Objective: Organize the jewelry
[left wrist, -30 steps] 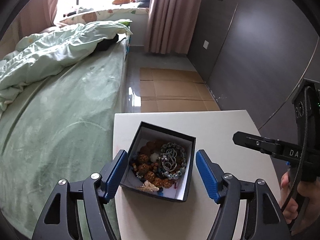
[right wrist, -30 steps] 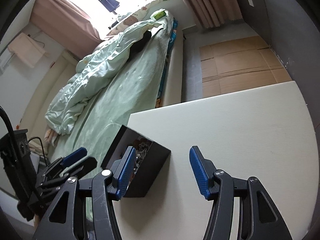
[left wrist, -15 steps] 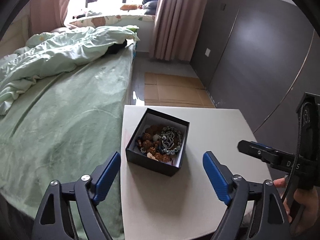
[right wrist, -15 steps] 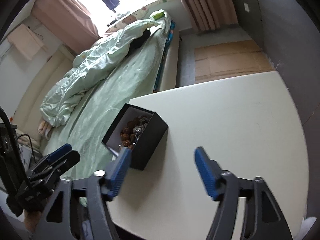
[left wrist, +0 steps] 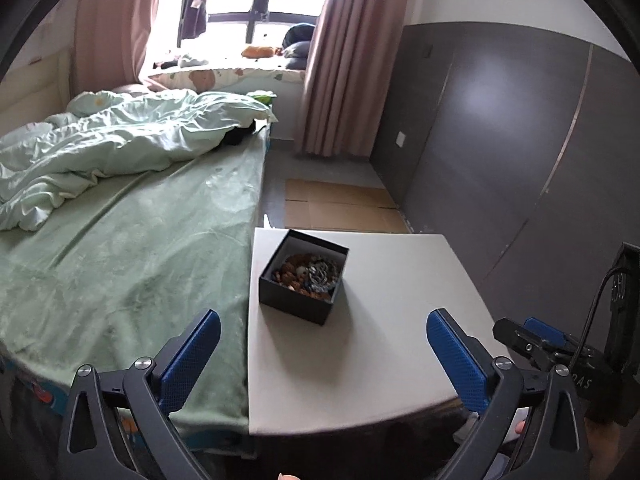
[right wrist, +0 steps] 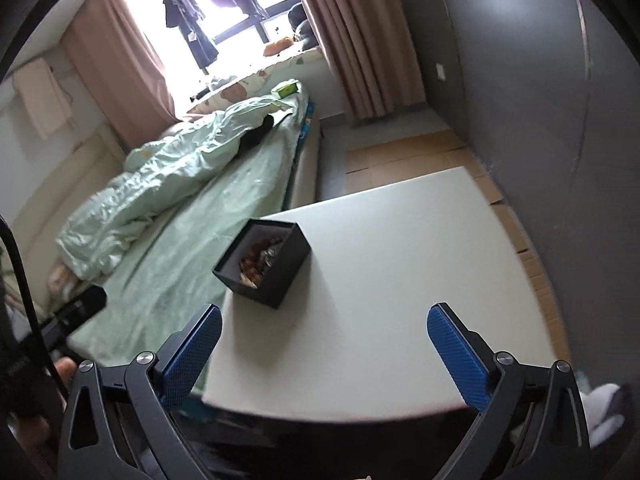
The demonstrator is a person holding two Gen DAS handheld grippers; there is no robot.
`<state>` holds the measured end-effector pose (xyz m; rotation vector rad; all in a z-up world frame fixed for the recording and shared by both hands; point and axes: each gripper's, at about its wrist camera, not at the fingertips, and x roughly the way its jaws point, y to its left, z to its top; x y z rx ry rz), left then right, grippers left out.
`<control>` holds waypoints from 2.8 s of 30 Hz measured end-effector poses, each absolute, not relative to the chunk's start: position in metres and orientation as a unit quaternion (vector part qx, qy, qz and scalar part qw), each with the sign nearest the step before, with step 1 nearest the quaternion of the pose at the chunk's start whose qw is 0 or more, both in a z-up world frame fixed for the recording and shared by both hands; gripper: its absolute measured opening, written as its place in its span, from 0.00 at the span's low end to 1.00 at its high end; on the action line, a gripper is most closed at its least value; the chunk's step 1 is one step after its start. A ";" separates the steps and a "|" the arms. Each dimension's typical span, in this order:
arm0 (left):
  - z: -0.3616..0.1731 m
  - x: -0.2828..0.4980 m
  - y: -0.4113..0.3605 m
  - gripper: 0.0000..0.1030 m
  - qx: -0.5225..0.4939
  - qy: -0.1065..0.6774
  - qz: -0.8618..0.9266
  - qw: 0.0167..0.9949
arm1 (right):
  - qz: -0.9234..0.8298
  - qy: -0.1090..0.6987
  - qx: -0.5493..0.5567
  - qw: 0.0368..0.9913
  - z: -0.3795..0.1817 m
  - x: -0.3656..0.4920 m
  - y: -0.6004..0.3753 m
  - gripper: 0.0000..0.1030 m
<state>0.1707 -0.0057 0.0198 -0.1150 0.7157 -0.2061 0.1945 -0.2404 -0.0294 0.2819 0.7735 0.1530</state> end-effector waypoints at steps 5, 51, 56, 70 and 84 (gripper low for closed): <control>0.025 0.137 -0.004 1.00 -0.056 0.344 -0.103 0.932 | 0.079 0.360 0.142 0.919 -0.025 0.151 -0.240 1.00; 0.066 -0.039 0.023 1.00 -0.019 0.245 -0.066 0.967 | 0.078 0.309 0.077 0.945 0.037 -0.025 -0.255 1.00; 0.066 -0.042 0.027 1.00 -0.027 0.237 -0.069 0.969 | 0.081 0.304 0.072 0.947 0.038 -0.025 -0.249 1.00; 0.068 -0.051 0.025 1.00 -0.018 0.228 -0.072 0.971 | 0.082 0.298 0.066 0.949 0.041 -0.029 -0.240 1.00; 0.069 -0.057 0.023 1.00 -0.019 0.224 -0.075 0.971 | 0.080 0.289 0.072 0.951 0.042 -0.032 -0.238 1.00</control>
